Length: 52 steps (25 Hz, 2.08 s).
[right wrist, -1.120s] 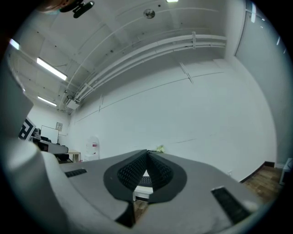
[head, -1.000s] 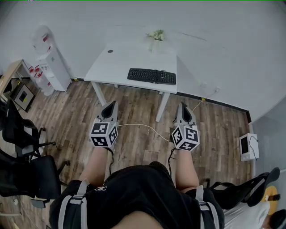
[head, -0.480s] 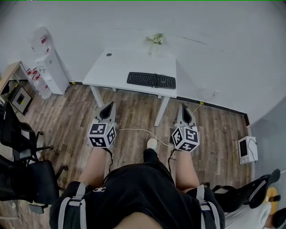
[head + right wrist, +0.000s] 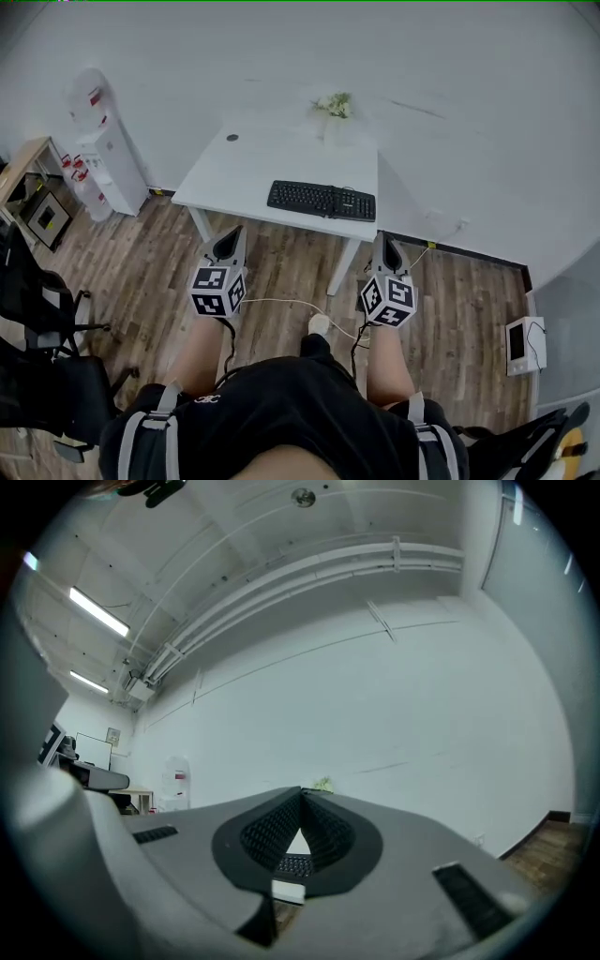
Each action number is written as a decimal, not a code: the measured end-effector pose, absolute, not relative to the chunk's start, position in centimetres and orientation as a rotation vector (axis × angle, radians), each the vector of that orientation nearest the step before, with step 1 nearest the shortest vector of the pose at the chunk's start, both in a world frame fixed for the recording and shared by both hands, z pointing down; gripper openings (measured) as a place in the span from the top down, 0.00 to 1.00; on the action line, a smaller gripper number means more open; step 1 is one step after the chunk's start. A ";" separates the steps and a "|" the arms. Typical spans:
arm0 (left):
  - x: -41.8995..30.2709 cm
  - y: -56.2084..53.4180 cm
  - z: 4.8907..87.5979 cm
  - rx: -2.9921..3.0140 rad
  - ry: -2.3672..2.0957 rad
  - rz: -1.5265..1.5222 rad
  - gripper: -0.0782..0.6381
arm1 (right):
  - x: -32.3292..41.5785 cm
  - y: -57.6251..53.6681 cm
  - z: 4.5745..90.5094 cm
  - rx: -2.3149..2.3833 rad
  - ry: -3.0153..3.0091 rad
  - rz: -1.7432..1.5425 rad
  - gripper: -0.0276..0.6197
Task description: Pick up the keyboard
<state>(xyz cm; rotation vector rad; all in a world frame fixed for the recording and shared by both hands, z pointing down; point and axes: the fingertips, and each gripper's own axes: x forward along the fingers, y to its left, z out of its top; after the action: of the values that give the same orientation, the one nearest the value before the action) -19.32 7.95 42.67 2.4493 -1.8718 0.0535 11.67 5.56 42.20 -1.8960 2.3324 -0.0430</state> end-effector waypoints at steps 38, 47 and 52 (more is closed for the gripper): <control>-13.4 -34.0 45.9 2.318 -1.842 0.215 0.88 | 17.7 -37.3 46.6 -1.889 2.494 -0.201 0.95; -15.7 -37.6 47.6 2.361 -1.717 0.217 0.88 | 17.2 -37.9 47.2 -2.045 2.421 -0.196 0.95; -16.4 -39.0 49.0 2.367 -1.654 0.241 0.88 | 17.0 -38.0 48.5 -2.097 2.391 -0.211 0.95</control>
<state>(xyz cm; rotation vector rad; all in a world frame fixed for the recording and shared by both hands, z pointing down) -16.36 -38.97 48.99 2.3669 -1.6537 0.2405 17.01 -38.02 48.53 -2.0975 2.3912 -0.2109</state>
